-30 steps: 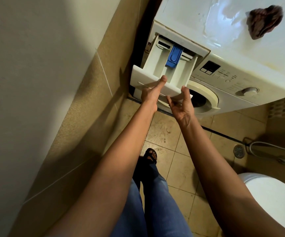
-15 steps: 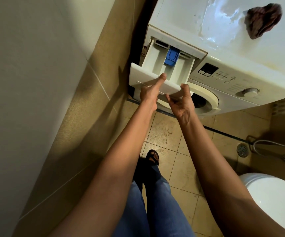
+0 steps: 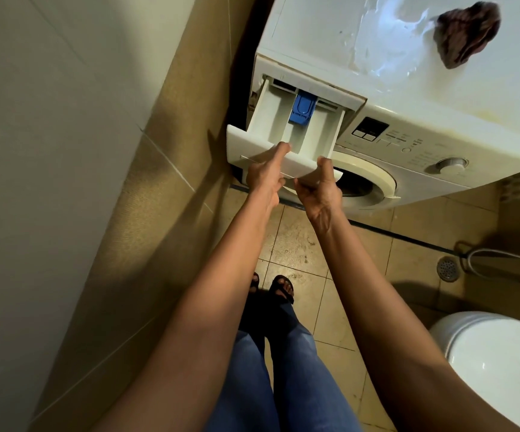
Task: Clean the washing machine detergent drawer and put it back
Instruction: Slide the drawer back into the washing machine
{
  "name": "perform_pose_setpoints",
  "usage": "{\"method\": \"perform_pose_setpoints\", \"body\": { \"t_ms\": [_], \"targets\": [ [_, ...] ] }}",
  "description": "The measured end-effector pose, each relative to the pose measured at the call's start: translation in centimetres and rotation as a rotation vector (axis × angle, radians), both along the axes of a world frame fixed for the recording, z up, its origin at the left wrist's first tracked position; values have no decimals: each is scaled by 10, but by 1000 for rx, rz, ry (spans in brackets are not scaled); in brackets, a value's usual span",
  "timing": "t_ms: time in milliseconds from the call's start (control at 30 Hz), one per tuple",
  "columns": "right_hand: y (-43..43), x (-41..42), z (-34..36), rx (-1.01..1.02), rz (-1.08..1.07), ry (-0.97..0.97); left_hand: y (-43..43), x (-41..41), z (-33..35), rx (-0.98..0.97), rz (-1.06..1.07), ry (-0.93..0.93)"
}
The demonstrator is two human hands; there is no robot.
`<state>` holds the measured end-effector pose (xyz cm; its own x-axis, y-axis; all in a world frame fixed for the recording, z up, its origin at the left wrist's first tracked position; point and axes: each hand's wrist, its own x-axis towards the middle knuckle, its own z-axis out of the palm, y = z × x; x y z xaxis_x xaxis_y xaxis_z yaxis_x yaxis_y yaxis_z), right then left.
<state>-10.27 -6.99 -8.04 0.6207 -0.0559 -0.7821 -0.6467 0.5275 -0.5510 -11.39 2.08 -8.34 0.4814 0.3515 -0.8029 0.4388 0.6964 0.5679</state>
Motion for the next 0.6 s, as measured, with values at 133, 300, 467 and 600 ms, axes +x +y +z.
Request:
{"method": "perform_pose_setpoints", "body": {
  "t_ms": [133,300,467,600],
  "targets": [
    [3,-2,3,-12,-56,7,-4,1,1,-19,83,-33],
    [4,0,6,-28,-88,20,-7,1,3,-26,96,-35],
    [5,-1,8,-36,-97,19,-6,1,2,-30,96,-45],
    [6,-1,9,-26,-124,28,-5,0,1,-23,91,-38]
  ]
}}
